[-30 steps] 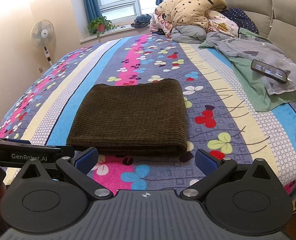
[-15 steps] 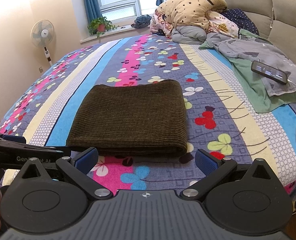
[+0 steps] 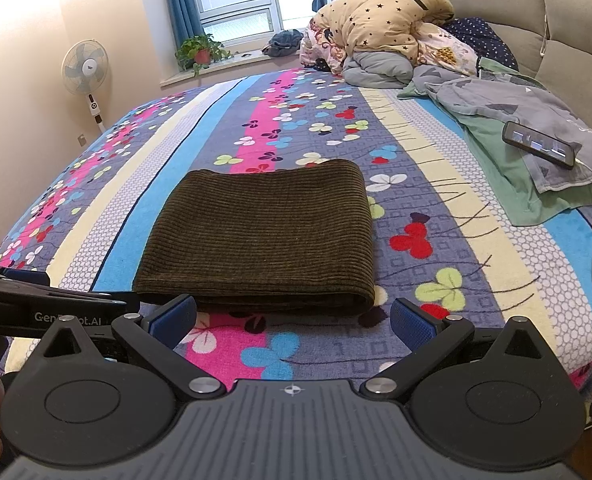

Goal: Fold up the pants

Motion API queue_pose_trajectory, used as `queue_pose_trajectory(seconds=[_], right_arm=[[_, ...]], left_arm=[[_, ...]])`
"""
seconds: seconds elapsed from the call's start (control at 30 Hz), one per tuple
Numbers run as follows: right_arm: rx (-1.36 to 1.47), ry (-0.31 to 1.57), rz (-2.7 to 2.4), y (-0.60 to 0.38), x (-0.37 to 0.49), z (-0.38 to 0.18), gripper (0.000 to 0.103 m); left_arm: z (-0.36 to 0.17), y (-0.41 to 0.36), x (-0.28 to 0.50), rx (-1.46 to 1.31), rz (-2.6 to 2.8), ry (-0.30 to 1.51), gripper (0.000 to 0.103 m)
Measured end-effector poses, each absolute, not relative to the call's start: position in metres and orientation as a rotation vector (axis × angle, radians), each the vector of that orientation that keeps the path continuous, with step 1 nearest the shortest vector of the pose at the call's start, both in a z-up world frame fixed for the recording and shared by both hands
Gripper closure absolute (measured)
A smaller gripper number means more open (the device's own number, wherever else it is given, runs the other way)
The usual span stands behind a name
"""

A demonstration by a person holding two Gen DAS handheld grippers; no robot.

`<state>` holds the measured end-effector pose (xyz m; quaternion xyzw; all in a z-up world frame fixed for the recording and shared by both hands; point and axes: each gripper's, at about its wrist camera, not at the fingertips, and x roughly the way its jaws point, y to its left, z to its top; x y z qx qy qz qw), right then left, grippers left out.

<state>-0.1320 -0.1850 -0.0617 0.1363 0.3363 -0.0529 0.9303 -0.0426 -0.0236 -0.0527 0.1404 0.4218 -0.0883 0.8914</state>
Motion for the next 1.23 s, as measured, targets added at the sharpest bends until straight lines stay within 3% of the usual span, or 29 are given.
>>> queue_pose_trajectory(seconds=[1.23], right_arm=[[0.280,0.689,-0.108,-0.1866,-0.1321,-0.0614,0.001]], left_arm=[[-0.0495,-0.0226,-0.0467,0.301,-0.185,0.846,0.000]])
